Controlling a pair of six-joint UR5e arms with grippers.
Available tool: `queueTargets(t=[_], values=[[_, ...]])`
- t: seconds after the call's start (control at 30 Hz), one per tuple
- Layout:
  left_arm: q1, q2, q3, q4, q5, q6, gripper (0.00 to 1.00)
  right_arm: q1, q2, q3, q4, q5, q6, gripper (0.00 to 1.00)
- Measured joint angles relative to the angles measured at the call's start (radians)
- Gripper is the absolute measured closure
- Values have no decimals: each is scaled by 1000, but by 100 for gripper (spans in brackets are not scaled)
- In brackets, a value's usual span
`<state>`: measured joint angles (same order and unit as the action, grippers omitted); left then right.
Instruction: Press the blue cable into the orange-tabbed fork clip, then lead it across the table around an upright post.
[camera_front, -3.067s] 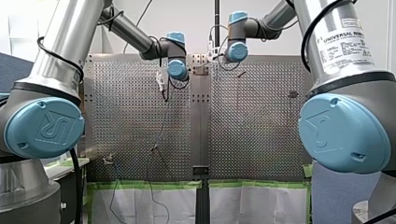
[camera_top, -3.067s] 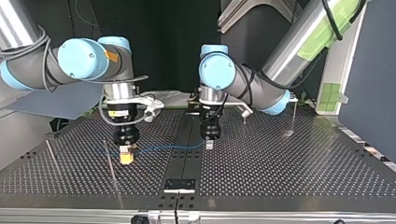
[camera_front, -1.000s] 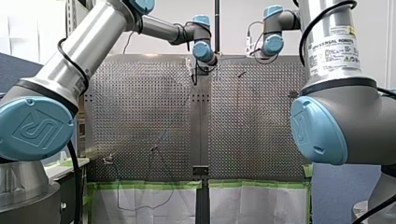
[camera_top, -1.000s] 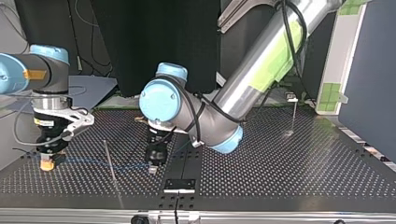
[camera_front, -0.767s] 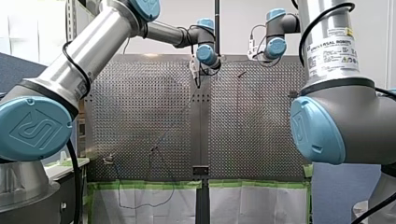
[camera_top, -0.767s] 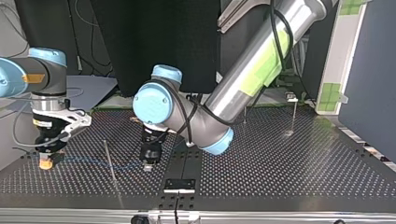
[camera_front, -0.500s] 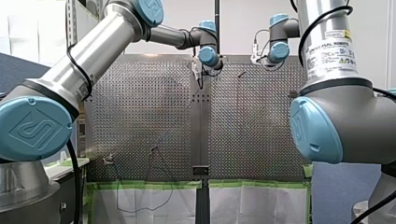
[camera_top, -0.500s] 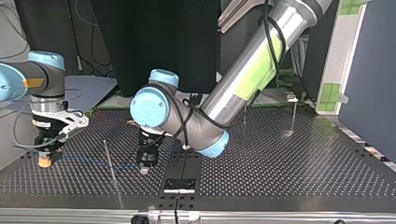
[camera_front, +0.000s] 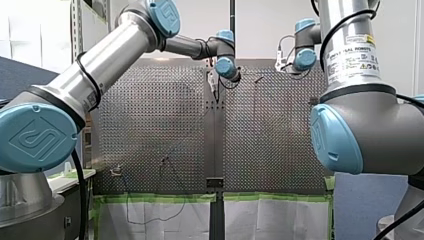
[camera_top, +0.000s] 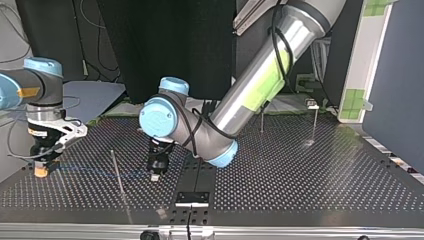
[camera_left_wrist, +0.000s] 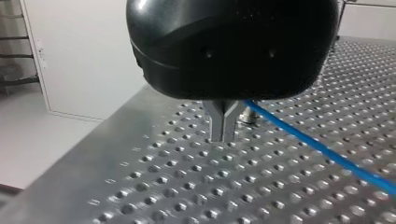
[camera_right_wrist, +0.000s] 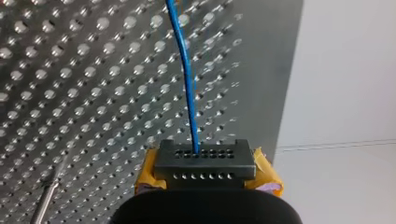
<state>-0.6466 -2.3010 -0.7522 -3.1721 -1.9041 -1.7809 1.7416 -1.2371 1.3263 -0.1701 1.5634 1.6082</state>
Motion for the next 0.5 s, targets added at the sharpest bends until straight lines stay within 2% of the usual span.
queueTargets(t=[0.27, 0.5], values=[[5, -25, -18, -1, 1, 1, 100, -20, 23, 0, -7, -21, 0, 100], [9, -28, -33, 2, 2, 1, 100, -20, 54, 5, -5, -40, 0, 100]])
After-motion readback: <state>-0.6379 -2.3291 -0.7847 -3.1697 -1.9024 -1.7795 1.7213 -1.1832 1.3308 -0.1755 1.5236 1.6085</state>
